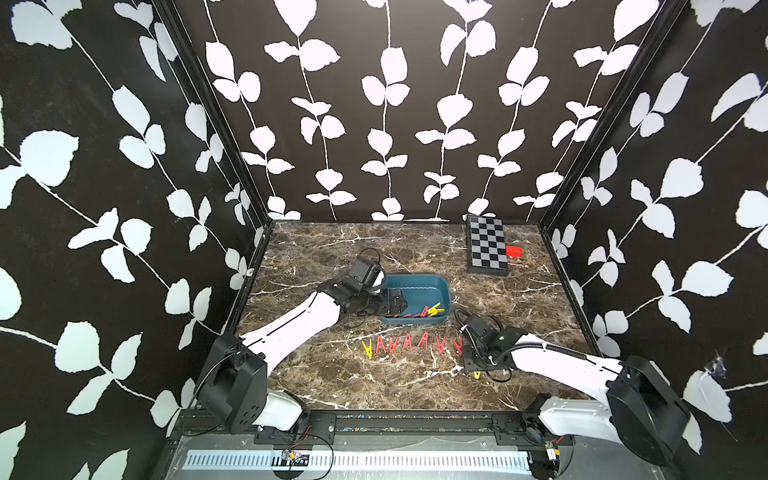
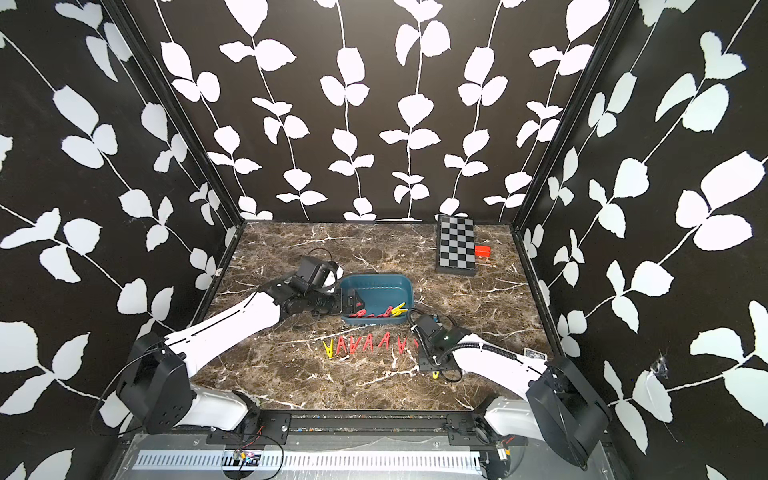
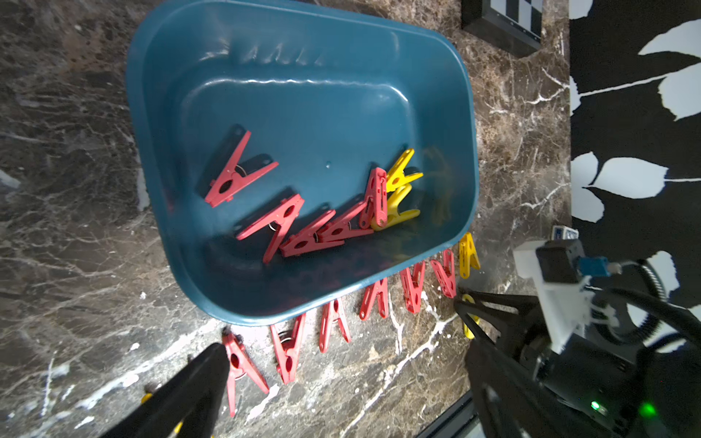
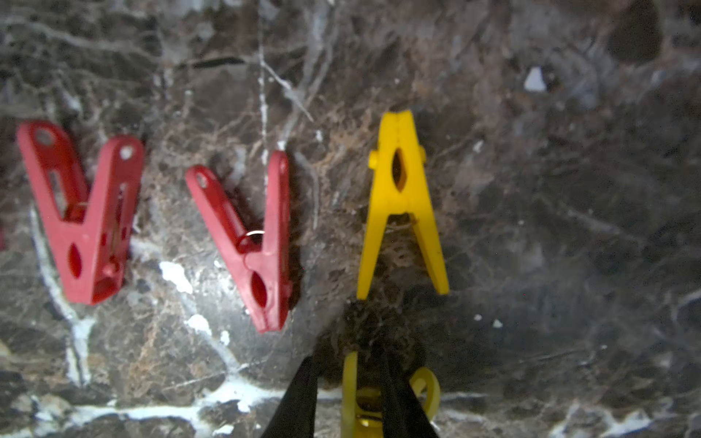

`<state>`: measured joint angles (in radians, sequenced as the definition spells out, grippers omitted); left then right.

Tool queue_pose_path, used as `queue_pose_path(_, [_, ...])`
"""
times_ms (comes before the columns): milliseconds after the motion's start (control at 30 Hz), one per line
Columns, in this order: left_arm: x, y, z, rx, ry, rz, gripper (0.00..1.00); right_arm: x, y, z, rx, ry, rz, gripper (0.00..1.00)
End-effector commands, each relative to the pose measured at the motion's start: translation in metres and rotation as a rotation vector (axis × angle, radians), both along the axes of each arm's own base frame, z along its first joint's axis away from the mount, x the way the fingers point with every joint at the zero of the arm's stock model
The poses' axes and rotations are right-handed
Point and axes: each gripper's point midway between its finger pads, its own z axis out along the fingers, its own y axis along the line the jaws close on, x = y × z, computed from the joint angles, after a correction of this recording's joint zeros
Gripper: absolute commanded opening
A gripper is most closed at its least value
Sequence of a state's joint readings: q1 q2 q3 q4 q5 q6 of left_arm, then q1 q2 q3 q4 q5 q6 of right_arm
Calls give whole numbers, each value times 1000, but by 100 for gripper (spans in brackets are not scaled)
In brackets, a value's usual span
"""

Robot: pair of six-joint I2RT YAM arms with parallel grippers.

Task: Take the clothespins out of the storage box
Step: Place the clothespin at the center of the board.

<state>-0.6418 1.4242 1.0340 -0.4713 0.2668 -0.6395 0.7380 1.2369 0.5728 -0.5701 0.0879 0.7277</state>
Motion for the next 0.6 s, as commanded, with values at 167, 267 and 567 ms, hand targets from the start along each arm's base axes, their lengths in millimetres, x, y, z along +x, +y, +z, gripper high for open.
queue_pose_path(167, [18,17,7,149,-63,29,99,29,23,66,100,-165,36,44])
queue_pose_path(267, [24,25,3,226,-66,32,98,43,36,91,143,-229,63,54])
queue_pose_path(567, [37,28,-6,303,-77,13,81,84,82,129,232,-329,146,98])
